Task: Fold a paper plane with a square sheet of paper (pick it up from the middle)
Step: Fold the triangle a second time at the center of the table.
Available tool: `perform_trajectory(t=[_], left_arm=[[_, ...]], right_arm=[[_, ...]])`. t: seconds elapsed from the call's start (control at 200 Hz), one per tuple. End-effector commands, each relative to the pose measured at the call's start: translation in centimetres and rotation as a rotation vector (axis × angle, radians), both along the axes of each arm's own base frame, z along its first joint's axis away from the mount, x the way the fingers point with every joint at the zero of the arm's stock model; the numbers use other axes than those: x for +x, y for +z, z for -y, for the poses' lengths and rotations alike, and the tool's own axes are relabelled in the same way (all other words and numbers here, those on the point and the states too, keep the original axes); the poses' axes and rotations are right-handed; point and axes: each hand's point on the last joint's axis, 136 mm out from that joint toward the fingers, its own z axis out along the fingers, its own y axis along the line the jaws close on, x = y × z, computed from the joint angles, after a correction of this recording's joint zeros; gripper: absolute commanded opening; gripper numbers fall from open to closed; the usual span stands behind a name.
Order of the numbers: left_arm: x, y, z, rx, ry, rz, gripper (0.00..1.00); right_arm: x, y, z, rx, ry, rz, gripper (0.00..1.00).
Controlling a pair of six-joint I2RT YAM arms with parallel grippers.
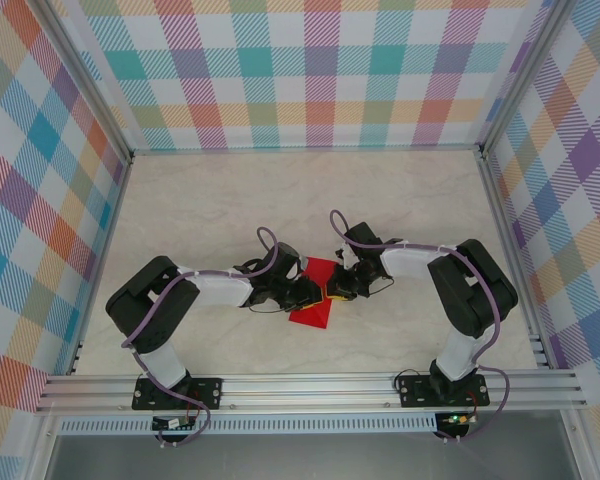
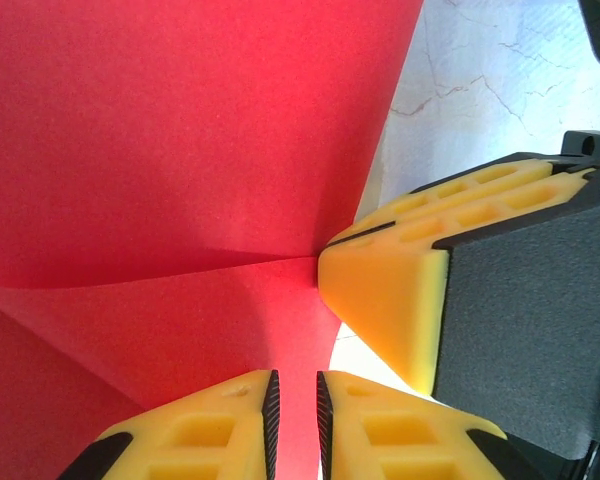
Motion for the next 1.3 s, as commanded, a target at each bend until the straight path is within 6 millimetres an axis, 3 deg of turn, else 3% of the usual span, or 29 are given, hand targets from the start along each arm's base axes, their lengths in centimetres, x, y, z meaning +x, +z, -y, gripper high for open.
perform_trajectory(t=[0.0, 0.77, 1.09, 1.295], left_arm=[[-0.7, -0.9, 0.0, 0.036, -0.023, -0.009, 0.2], [-0.9, -1.8, -0.5, 0.072, -0.014, -0.031, 0.19], [-1.1, -2.3, -0.9, 0.087, -0.01, -0.04, 0.19], [-1.1, -2.3, -0.9, 0.088, -0.006, -0.039, 0.19]], right_arm=[[0.2, -0.3, -0.4, 0.0, 0.018, 0.0, 0.11], [0.5, -0.2, -0.2, -0.019, 0.012, 0.003, 0.11], [1.1, 3.2, 0.9, -0.041, -0.036, 0.104, 0.19], [0.2, 3.2, -0.2, 0.02, 0.003, 0.071, 0.13]])
